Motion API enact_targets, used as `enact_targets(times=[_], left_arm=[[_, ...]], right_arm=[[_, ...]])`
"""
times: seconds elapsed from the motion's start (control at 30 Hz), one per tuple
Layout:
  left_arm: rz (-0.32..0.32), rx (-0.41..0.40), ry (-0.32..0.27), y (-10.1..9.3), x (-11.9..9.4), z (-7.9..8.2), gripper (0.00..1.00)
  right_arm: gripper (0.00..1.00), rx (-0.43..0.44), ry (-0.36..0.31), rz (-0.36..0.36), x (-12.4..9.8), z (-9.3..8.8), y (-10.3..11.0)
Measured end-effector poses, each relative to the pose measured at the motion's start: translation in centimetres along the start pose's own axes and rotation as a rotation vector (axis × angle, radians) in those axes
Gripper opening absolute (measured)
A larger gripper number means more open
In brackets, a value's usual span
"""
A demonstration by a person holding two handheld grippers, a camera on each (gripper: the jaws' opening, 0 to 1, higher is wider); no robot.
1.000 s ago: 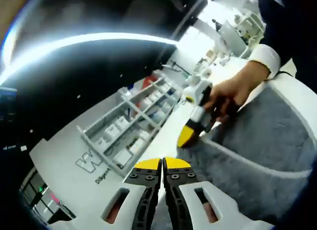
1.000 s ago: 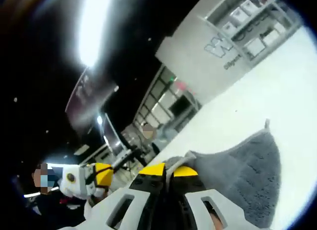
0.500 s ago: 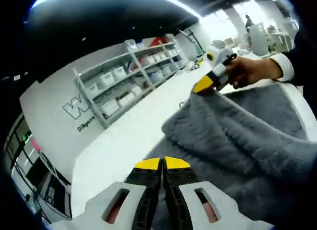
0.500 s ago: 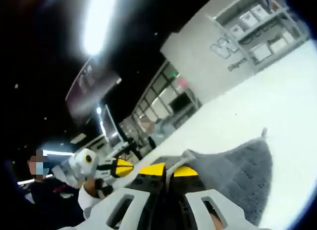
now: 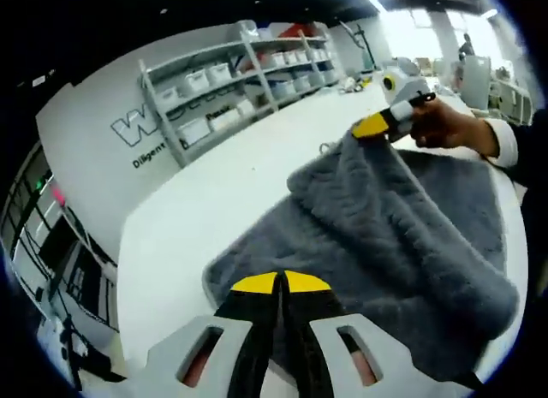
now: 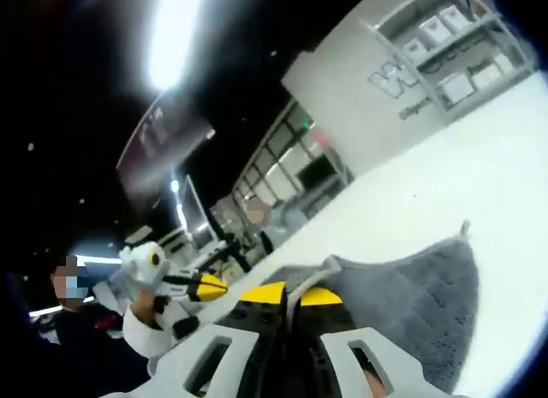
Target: Open the folded towel by lifting each exposed corner and separating the folded layers until the towel lies flat within the target outline without major curled edges
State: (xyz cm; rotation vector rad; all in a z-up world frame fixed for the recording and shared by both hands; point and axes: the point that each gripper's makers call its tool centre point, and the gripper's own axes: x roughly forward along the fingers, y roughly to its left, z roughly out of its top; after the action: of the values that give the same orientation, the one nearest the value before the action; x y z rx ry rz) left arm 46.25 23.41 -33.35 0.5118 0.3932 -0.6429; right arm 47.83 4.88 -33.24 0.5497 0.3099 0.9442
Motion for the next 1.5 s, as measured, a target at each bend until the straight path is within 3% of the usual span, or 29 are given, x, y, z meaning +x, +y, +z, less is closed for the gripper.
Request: enact_targets(times=[0.07,0.2,0.33,0.4,0.47,0.5,0.6,0.73,0.8,0.93,1.03,1.3,1.33,1.5], left_arm=[[0.015,-0.048,-0.020,1.0,0.6,1.5,0.01],[-0.038,-0.176,-0.067,0.8,2.2,3.7,0.01],[-0.023,-0.174,-0.039,0.9,4.3,3.8,0.01],[-0.014,-0.228,-0.030,1.1,5.0,3.4,0.01],[0.000,-0.338,-0.037,1.3,5.9,2.9,0.01],[0.015,-0.346,-0.048,1.5,6.3,2.7,0.01],[0.044,-0.283,-0.018,1.5,7.4,1.0,0.01],[0.031,-0.253,0.007,0.8,8.0,-0.5,0.01],[0.052,-0.197,-0.036,-0.2,7.8,-0.6,0.01],[0.097,-0.167,-0.071,0.1,7.7,-1.5,0.01],[0.130,-0.125,-0.116,0.0,7.7,-2.1,0.01],[0.048,-0.158,-0.076,-2.3,7.2,-3.7,0.01],[0.039,-0.162,-0.063,-1.5,7.5,-4.0,0.01],[0.040,-0.150,-0.043,-1.5,6.7,-4.3,0.01]], right_arm=[[0.00,-0.002,-0.005,0.005,-0.3,0.2,0.2],[0.00,0.008,-0.024,0.012,-0.8,0.6,0.2],[0.00,0.034,-0.042,0.032,-1.1,1.2,0.7],[0.00,0.033,-0.045,0.037,-1.2,1.2,0.9],[0.00,0.029,-0.042,0.037,-1.2,1.2,0.9],[0.00,0.029,-0.041,0.036,-1.3,1.1,1.0],[0.00,0.035,-0.045,0.036,-1.6,1.2,1.0],[0.00,0.042,-0.050,0.054,-2.0,1.4,1.5],[0.00,0.027,-0.038,0.042,-2.1,1.4,1.5],[0.00,-0.071,0.016,0.017,-2.5,0.7,1.2],[0.00,-0.069,0.034,0.000,-2.7,0.1,0.5],[0.00,-0.036,0.054,0.015,-4.3,1.8,-1.2],[0.00,-0.026,0.051,0.012,-4.6,2.0,-1.6],[0.00,-0.021,0.064,-0.030,-5.8,2.0,-3.8]])
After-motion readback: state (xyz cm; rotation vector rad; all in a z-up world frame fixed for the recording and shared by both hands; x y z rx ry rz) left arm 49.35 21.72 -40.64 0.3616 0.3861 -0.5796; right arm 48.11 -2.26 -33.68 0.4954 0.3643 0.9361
